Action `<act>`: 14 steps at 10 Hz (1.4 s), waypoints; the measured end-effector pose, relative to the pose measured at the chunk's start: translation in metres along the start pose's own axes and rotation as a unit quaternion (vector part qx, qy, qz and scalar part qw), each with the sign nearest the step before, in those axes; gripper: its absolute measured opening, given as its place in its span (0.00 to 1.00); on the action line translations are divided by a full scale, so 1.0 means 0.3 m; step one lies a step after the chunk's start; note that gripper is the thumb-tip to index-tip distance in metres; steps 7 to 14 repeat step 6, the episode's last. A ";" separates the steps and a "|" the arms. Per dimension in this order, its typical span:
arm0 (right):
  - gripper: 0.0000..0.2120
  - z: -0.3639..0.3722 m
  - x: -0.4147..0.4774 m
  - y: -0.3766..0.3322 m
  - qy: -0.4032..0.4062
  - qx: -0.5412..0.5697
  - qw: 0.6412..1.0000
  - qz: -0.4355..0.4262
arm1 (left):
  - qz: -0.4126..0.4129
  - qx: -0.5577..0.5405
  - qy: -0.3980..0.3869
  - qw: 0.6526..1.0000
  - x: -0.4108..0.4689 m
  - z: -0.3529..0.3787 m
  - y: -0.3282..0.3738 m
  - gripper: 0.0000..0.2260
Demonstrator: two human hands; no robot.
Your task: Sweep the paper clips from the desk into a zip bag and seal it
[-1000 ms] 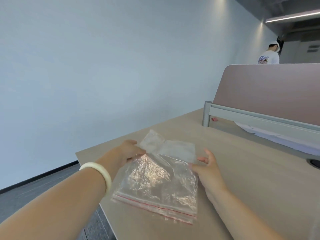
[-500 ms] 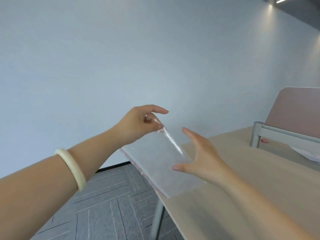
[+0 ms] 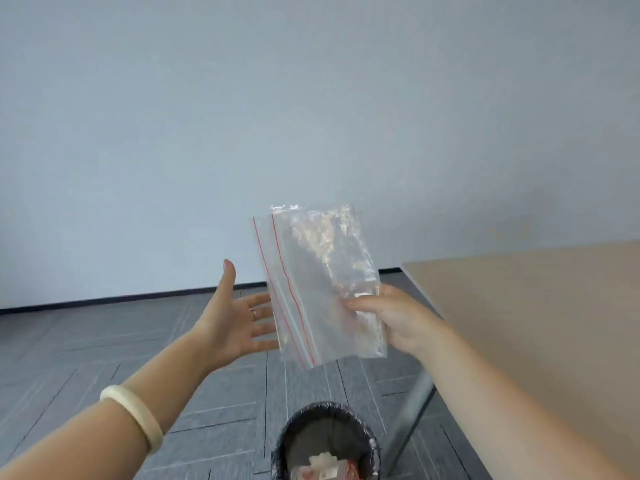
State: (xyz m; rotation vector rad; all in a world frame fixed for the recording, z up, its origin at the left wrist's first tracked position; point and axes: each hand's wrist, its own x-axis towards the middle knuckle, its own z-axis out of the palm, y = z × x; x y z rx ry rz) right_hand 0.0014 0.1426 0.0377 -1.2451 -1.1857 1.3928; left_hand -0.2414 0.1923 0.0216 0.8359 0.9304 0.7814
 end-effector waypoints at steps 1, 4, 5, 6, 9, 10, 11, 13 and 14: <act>0.07 0.018 0.089 0.226 0.039 -0.032 0.995 0.085 | -0.069 0.021 -0.005 0.997 0.073 -0.067 -0.195 0.42; 0.19 -0.021 0.186 0.937 0.073 -0.015 0.934 0.350 | -0.245 0.140 0.147 0.948 0.342 -0.138 -0.783 0.09; 0.36 -0.047 0.169 1.054 0.122 0.083 0.902 0.406 | -0.277 0.123 0.194 0.933 0.401 -0.142 -0.889 0.13; 0.39 -0.080 0.178 1.114 0.108 0.086 0.890 0.434 | -0.279 0.112 0.218 0.928 0.435 -0.136 -0.935 0.13; 0.39 -0.080 0.178 1.114 0.108 0.086 0.890 0.434 | -0.279 0.112 0.218 0.928 0.435 -0.136 -0.935 0.13; 0.39 -0.080 0.178 1.114 0.108 0.086 0.890 0.434 | -0.279 0.112 0.218 0.928 0.435 -0.136 -0.935 0.13; 0.39 -0.080 0.178 1.114 0.108 0.086 0.890 0.434 | -0.279 0.112 0.218 0.928 0.435 -0.136 -0.935 0.13; 0.39 -0.080 0.178 1.114 0.108 0.086 0.890 0.434 | -0.279 0.112 0.218 0.928 0.435 -0.136 -0.935 0.13; 0.39 -0.080 0.178 1.114 0.108 0.086 0.890 0.434 | -0.279 0.112 0.218 0.928 0.435 -0.136 -0.935 0.13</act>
